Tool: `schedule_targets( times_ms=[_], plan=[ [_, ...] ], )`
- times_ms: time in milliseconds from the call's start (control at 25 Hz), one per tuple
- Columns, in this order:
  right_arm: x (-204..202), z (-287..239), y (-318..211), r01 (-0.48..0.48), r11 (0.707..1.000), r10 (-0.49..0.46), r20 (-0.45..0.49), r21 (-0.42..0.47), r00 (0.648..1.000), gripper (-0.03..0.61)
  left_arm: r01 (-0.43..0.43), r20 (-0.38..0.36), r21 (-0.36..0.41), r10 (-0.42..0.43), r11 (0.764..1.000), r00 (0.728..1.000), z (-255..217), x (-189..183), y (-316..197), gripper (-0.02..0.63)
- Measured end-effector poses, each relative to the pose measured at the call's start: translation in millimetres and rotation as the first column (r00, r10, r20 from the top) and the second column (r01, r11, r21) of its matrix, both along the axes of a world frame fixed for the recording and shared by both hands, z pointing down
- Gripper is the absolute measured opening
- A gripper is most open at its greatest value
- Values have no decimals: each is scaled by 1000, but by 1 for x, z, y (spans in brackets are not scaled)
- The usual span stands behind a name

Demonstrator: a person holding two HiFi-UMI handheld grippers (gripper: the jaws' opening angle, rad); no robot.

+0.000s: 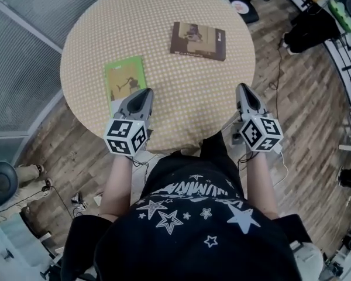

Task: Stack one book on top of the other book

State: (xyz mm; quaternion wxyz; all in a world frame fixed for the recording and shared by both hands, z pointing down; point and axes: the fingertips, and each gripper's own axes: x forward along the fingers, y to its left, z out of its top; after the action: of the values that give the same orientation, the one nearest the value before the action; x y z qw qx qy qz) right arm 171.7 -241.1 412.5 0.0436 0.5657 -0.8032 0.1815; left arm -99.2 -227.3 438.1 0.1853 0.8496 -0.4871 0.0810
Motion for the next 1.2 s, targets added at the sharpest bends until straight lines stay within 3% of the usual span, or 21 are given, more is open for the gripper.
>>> schedule_targets(
  times_ms=[320,880,1080,1200],
  plan=[
    [-18,5,-54,119,993,-119,33,5,992,34,163,7,-36,-163,986,987,9,-26,-5,15],
    [3,19,-168,244,969,-242,66,-31,968,34,272,11,-77,-272,959,962,19,46,-67,15],
    [-1,35,-197,325,943,-320,76,-68,944,34,322,1,-127,-324,938,946,26,69,-83,15],
    [-2,54,-215,399,907,-395,60,-134,917,34,352,55,-144,-348,925,936,34,79,-94,15]
  ],
)
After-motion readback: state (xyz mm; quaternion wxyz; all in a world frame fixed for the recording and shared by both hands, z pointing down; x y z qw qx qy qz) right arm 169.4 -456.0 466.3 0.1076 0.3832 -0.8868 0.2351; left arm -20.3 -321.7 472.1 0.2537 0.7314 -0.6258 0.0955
